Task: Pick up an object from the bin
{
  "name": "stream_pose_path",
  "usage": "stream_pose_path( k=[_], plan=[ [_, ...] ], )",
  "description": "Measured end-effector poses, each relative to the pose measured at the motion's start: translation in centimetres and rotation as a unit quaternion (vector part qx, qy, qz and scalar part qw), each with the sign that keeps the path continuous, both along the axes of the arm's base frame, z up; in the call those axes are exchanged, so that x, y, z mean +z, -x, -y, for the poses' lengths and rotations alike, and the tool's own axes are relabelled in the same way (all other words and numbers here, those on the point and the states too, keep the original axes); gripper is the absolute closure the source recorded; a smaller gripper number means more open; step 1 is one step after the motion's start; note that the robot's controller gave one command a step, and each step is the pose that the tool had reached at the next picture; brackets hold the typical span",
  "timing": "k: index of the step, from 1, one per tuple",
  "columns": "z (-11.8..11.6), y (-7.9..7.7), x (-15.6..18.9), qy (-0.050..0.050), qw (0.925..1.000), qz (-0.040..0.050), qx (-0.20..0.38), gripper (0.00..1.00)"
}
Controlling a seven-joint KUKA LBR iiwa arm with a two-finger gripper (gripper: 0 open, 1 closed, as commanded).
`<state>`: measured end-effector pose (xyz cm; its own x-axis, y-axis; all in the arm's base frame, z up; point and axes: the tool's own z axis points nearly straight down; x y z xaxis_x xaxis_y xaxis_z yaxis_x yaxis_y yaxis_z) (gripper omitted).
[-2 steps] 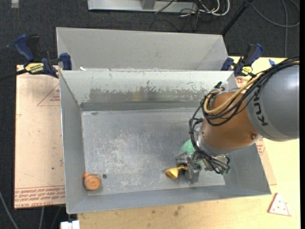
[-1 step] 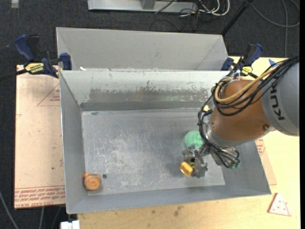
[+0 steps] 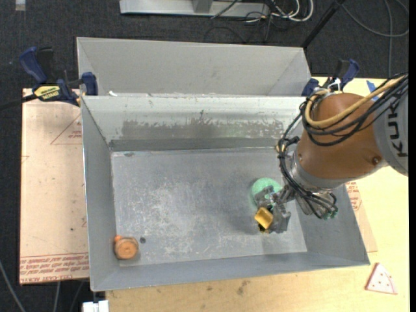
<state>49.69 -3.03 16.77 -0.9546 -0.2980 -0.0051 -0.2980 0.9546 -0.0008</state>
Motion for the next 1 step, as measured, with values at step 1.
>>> stream_pose_path(
  k=[1],
  plan=[
    [1.3,0.82,12.32,0.0,1.0,-0.001,-0.006,1.0]
  ],
)
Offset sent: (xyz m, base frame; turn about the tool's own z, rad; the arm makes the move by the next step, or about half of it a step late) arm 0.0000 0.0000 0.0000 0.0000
